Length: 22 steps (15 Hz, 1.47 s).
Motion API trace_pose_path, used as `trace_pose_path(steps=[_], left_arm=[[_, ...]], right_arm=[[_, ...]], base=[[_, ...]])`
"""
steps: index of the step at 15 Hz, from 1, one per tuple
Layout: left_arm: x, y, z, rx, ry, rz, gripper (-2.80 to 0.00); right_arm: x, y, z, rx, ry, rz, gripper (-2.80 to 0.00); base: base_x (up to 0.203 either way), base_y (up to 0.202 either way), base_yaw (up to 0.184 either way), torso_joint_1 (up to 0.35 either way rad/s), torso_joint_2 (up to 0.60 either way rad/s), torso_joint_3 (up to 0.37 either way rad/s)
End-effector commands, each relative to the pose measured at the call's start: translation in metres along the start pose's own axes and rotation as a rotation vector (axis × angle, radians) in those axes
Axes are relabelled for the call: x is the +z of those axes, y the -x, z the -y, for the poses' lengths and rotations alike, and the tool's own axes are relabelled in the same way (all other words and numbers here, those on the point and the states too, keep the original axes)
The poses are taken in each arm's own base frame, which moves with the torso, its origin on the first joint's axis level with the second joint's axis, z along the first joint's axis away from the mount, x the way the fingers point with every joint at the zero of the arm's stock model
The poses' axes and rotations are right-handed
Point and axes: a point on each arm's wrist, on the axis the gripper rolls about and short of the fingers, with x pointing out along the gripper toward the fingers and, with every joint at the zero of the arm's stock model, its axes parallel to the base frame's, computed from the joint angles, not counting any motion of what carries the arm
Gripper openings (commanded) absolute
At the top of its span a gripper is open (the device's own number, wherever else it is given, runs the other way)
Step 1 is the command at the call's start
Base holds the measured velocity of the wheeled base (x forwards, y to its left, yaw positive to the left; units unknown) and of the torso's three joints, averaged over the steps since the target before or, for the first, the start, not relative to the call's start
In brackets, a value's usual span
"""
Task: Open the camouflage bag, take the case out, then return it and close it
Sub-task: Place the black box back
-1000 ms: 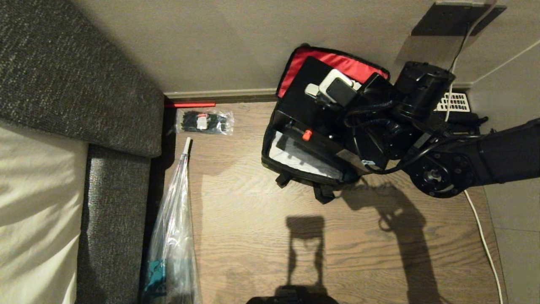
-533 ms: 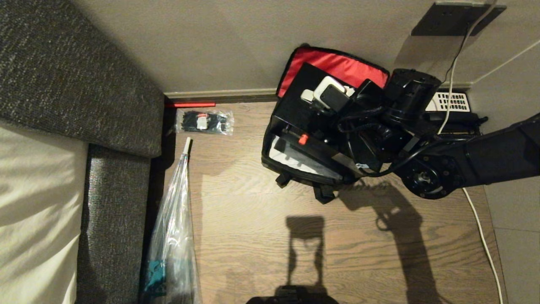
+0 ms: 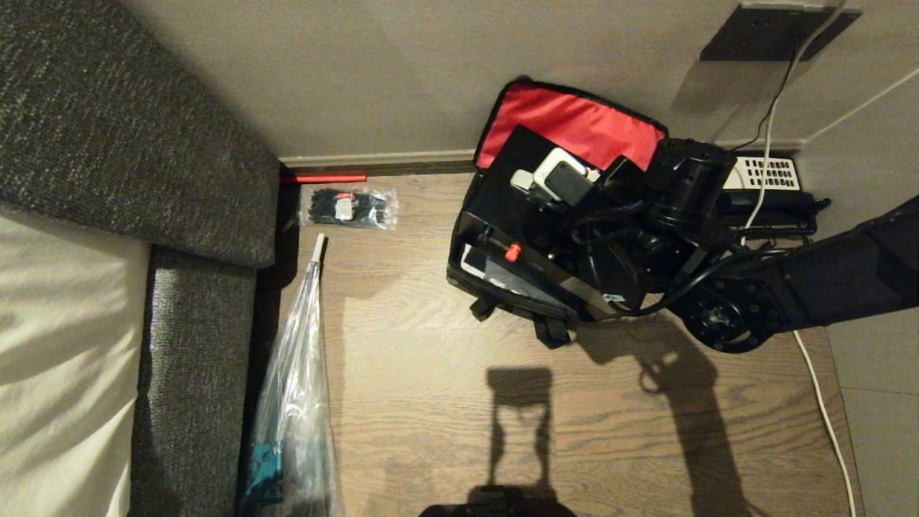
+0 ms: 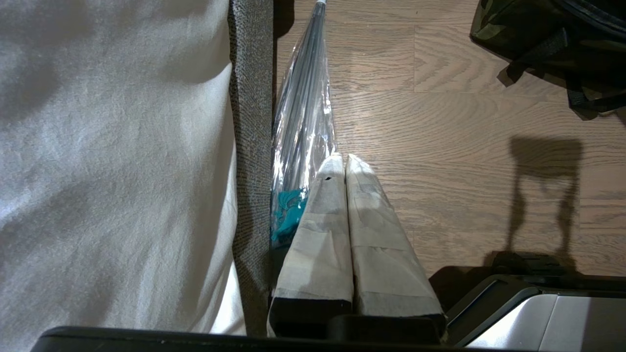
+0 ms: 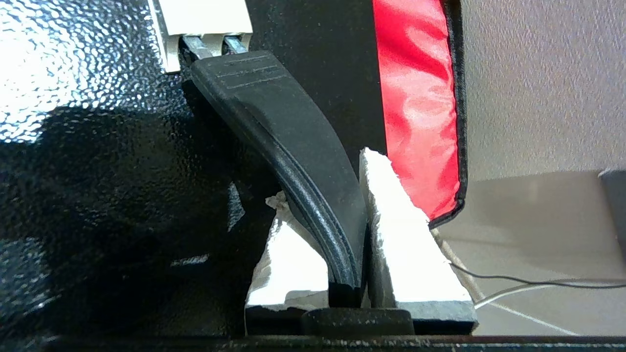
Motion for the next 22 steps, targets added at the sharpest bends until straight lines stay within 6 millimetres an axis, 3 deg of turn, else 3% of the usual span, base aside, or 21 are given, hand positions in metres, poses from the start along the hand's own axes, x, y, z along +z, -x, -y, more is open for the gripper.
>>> trace_pose_path(steps=[1,14,22], left_arm=[[0.0,0.0,0.0,0.0,0.0,0.0,-2.8],[0.0,0.0,0.0,0.001,0.0,0.002,-2.8],[0.0,0.0,0.0,0.001,0.0,0.003,-2.8]], right_arm=[[-0.003,0.0,-0.003,0.005,0.007,-0.007,-2.8],[-0.012,-0.001,0.013,0.026,0.004,0.055,-2.8],[-0.021,0.007,0.002,0.104,0.026,0.024,-2.8]], base=[[0.0,0.0,0.0,0.0,0.0,0.0],[0.0,0.0,0.0,0.0,0.0,0.0],[0.0,0.0,0.0,0.0,0.0,0.0]])
